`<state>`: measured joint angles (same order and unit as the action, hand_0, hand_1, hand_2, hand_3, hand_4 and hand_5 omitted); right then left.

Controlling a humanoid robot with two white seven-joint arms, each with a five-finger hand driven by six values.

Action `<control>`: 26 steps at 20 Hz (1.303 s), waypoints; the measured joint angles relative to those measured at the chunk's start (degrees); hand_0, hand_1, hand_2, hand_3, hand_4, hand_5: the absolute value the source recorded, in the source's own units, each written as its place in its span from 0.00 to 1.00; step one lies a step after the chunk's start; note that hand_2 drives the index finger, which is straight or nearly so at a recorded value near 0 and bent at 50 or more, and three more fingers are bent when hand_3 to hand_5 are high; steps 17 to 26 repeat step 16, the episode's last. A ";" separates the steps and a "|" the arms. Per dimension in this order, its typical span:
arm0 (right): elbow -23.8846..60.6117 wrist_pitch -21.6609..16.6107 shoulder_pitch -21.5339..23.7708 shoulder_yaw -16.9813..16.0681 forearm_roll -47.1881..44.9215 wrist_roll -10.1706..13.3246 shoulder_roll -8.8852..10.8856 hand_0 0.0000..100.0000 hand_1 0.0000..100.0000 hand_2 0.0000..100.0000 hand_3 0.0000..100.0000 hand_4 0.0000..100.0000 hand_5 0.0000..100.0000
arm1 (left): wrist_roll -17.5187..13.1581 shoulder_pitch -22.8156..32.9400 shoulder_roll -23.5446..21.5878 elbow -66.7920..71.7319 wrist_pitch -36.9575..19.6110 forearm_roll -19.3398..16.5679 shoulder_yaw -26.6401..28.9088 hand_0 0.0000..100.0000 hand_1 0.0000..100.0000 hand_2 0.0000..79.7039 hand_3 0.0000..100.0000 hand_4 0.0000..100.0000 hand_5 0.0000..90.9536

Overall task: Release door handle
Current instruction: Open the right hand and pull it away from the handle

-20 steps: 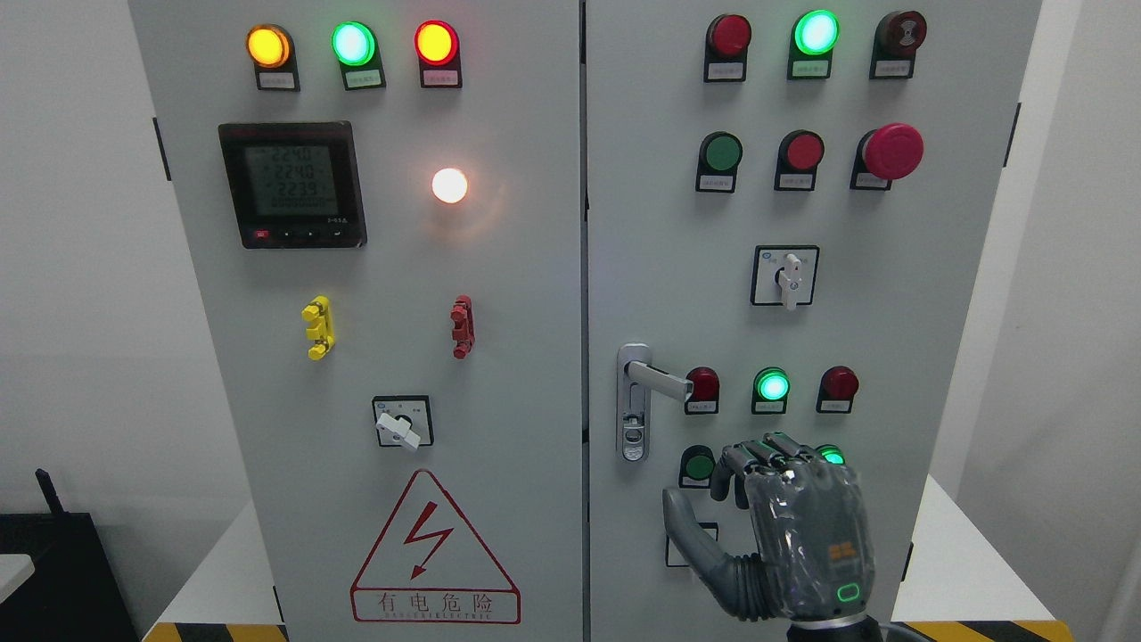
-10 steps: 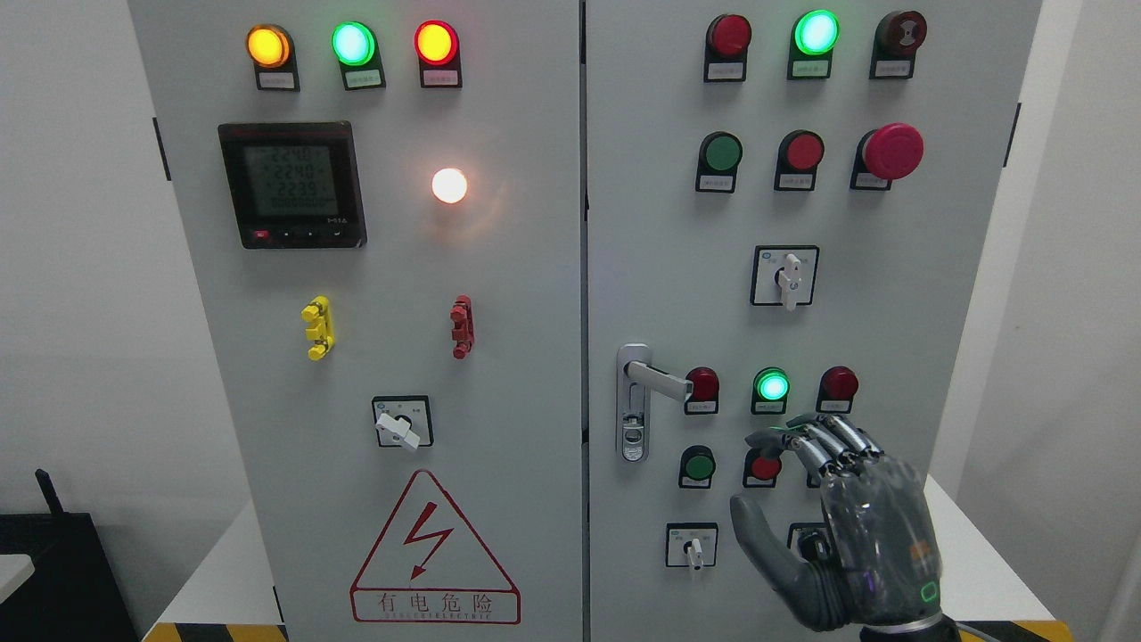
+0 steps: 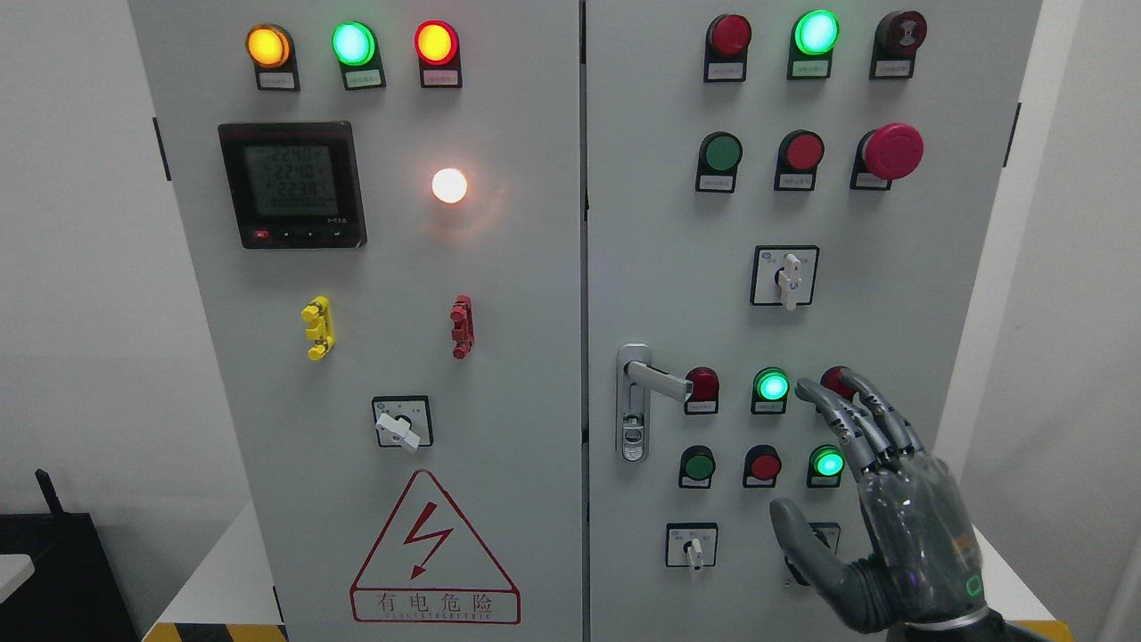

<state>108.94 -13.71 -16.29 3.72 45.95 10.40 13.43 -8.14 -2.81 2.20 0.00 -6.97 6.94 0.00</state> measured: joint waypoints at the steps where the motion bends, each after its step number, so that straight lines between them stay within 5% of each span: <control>1: 0.06 -0.08 0.08 -0.08 -0.14 -0.03 0.30 0.36 0.01 0.00 0.05 0.00 0.00 | 0.00 0.00 0.00 0.00 0.00 0.00 0.00 0.12 0.39 0.00 0.00 0.00 0.00; 26: 0.39 -1.14 1.54 -0.54 -0.81 -0.11 1.92 0.35 0.02 0.00 0.06 0.00 0.00 | 0.00 0.00 0.00 0.00 -0.02 0.00 0.00 0.12 0.39 0.00 0.00 0.00 0.00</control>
